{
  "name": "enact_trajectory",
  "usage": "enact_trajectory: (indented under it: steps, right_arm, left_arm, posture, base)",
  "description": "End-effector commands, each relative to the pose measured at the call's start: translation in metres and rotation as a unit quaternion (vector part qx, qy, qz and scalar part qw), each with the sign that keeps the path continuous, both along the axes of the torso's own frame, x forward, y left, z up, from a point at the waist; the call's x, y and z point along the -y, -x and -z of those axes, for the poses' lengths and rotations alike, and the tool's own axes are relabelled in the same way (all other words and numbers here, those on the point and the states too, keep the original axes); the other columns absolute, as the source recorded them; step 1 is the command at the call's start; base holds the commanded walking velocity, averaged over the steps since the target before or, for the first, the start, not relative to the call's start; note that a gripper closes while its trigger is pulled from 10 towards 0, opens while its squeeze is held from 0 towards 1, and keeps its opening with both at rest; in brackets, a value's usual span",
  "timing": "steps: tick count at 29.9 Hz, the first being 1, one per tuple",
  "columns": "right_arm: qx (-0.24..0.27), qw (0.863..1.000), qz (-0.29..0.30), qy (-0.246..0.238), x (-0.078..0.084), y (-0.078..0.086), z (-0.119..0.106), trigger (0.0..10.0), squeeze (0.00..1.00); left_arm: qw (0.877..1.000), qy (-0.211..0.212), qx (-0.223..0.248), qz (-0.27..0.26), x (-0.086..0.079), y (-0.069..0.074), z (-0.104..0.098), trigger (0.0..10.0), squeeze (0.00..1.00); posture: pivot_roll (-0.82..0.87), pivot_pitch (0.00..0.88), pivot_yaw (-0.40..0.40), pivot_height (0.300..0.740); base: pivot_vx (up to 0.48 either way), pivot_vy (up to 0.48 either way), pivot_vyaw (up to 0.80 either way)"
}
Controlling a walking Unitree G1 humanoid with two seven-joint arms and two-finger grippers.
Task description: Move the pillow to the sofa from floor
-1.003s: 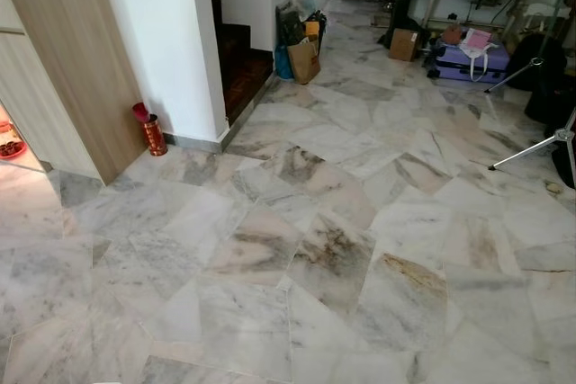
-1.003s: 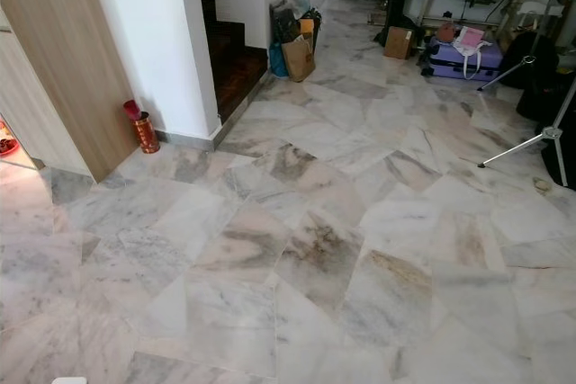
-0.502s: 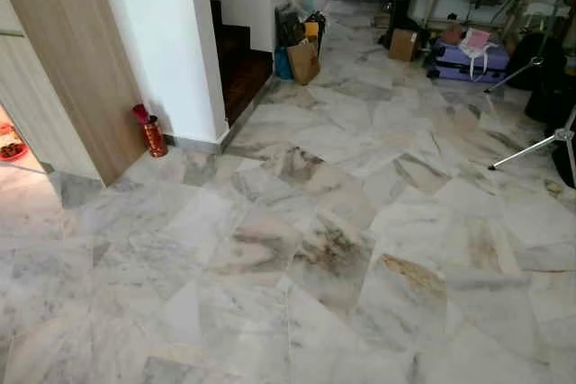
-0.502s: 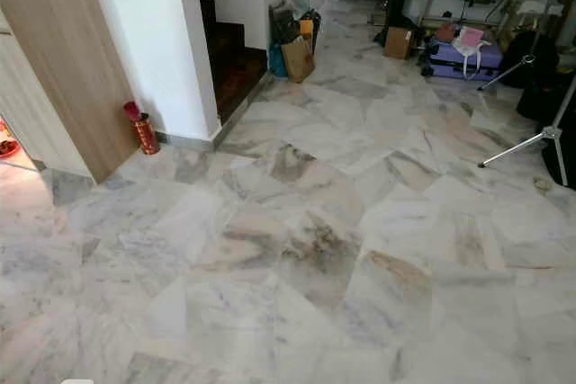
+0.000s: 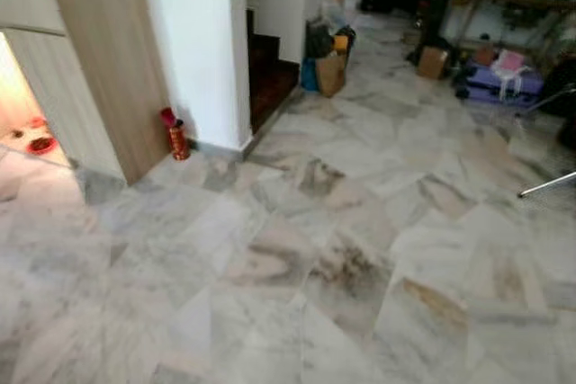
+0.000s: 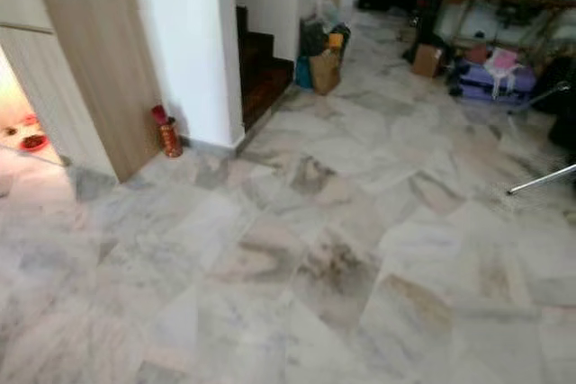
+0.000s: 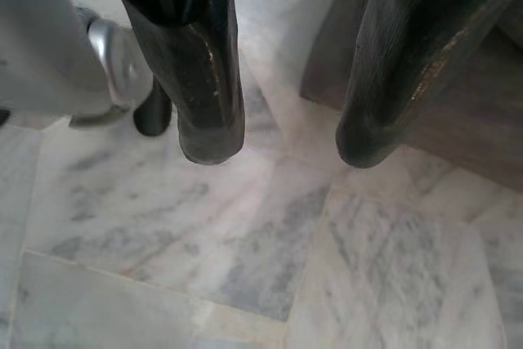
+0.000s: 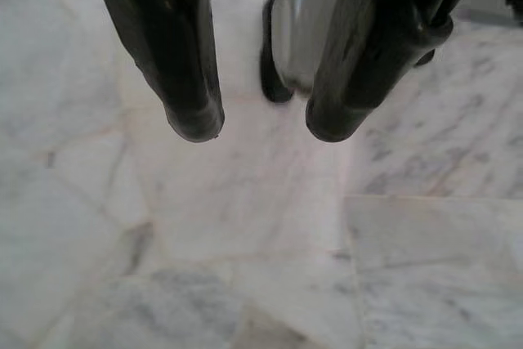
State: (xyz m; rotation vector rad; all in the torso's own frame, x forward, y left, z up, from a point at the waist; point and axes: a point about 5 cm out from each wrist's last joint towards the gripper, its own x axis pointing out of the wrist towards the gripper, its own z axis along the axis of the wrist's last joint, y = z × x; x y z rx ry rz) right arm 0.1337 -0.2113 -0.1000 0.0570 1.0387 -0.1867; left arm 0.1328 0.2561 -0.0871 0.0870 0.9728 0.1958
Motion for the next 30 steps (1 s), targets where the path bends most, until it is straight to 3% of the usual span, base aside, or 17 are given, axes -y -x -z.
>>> enact_trajectory:
  steps: [1, 10, 30]
  right_arm:
    - [-0.007, 1.0, 0.009, 0.009, 0.009, 0.0052, 0.0001, 10.0, 0.0]
    - [-0.008, 1.0, 0.011, 0.007, 0.0079, 0.0047, 0.0003, 10.0, 0.0]
    - [-0.004, 1.0, -0.004, -0.007, 0.0065, 0.0027, -0.0003, 10.0, 0.0]
  left_arm:
    - [1.0, 0.009, 0.007, 0.005, 0.0074, -0.0071, -0.0003, 10.0, 0.0]
    - [1.0, 0.01, 0.009, 0.002, 0.0079, -0.0071, -0.0002, 10.0, 0.0]
    - [1.0, 0.019, 0.008, -0.008, 0.0105, -0.005, 0.0014, 10.0, 0.0]
  posture:
    - [-0.01, 0.0, 0.04, 0.74]
    - [-0.01, 0.0, 0.037, 0.74]
    - [0.0, 0.0, 0.024, 0.74]
  base:
    - [0.259, 0.0, 0.0]
    - [0.26, 0.0, 0.0]
    - [0.0, 0.0, 0.0]
